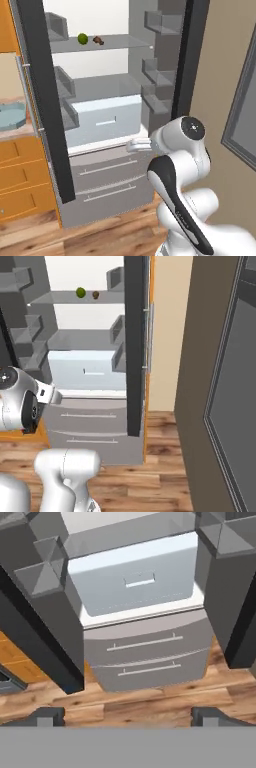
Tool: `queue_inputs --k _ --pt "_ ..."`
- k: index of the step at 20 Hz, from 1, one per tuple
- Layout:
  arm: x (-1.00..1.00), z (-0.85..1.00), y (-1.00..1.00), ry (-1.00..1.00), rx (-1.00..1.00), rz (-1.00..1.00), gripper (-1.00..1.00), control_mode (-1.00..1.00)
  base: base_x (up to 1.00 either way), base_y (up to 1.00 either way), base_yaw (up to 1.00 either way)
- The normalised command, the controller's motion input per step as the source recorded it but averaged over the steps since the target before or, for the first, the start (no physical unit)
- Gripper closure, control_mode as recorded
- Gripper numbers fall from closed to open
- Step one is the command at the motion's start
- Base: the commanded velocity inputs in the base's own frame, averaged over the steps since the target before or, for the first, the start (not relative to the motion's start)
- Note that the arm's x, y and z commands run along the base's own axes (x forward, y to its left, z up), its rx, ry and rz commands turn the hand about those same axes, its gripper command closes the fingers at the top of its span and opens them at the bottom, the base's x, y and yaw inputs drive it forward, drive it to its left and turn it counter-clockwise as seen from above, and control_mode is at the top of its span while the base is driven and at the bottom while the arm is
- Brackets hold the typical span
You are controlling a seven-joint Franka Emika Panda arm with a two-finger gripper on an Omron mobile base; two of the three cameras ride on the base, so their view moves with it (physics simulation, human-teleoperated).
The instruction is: Place one lime and one chicken drumstick in each tupperware on the nearby counter, to pack two identical lunches.
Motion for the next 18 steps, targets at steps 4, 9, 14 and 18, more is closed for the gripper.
queue_inputs --k 4,9,14,18 --pt "0.00 0.00 0.00 0.00 0.00 0.00 -1.00 1.00 1.00 -0.02 0.00" --pt "0.00 0.00 0.00 0.00 0.00 0.00 -1.00 1.00 1.00 0.01 0.00" --pt "0.00 0.00 0.00 0.00 0.00 0.00 -1.00 1.00 1.00 0.00 -0.01" --pt "0.00 0.00 0.00 0.00 0.00 0.00 -1.00 1.00 0.96 0.00 0.00"
